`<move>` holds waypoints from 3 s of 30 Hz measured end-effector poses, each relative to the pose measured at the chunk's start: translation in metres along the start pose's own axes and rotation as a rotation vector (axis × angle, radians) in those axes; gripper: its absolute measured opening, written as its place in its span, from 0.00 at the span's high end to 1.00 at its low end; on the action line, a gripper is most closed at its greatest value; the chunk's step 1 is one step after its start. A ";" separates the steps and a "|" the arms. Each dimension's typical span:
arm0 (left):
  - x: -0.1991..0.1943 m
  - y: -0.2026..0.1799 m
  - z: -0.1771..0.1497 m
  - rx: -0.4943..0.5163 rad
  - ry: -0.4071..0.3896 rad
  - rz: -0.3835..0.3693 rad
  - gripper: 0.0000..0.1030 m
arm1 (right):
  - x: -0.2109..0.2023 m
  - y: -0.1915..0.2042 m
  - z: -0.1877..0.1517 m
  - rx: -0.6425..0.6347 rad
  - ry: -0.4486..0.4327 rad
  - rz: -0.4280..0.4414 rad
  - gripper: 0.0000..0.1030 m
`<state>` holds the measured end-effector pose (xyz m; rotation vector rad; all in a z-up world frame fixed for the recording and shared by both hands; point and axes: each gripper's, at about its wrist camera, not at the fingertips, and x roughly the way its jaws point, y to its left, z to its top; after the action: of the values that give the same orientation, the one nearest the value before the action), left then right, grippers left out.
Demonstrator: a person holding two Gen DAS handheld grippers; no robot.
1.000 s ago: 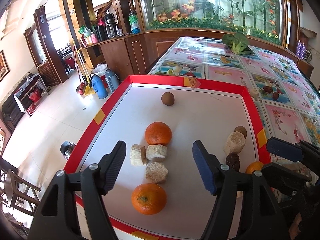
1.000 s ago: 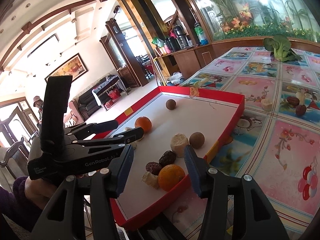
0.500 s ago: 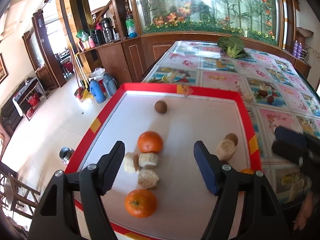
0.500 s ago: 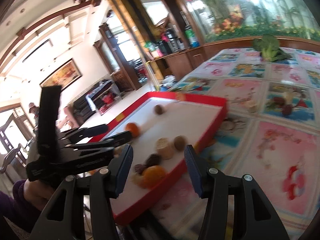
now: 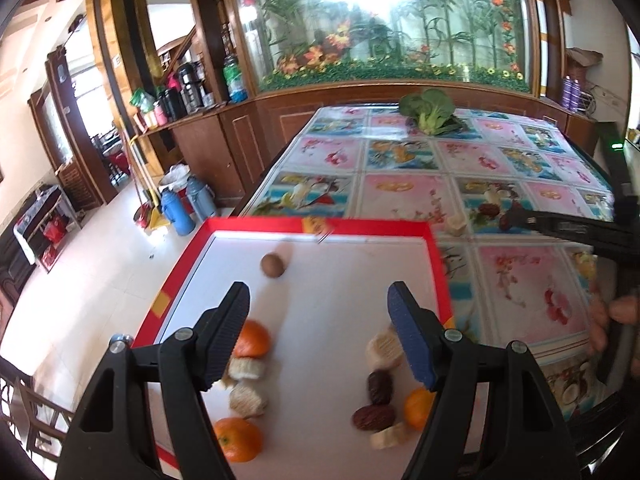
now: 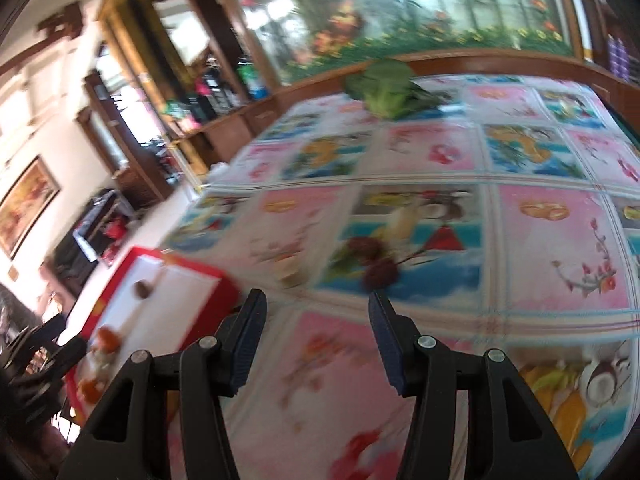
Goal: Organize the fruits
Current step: 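Withdraw both open tools from the tray toward the remaining dates, then grasp a dark red date with the right tool while the left grasps another, then lift both dates and carry them over the tray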
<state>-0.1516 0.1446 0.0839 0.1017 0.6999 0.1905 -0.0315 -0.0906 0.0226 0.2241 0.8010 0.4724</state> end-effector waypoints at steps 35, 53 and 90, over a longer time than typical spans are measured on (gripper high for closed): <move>0.022 -0.071 0.018 0.097 0.048 -0.027 0.29 | 0.041 -0.005 0.006 -0.055 0.107 0.041 0.92; 0.081 -0.103 0.074 0.060 0.142 -0.146 0.29 | 0.010 -0.079 0.024 0.234 0.003 0.065 0.95; 0.092 -0.148 0.071 0.058 0.143 -0.354 0.71 | -0.049 -0.035 0.031 -0.016 -0.300 0.288 0.95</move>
<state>-0.0156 0.0169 0.0569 0.0186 0.8543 -0.1636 -0.0274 -0.1453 0.0621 0.3884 0.4719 0.6975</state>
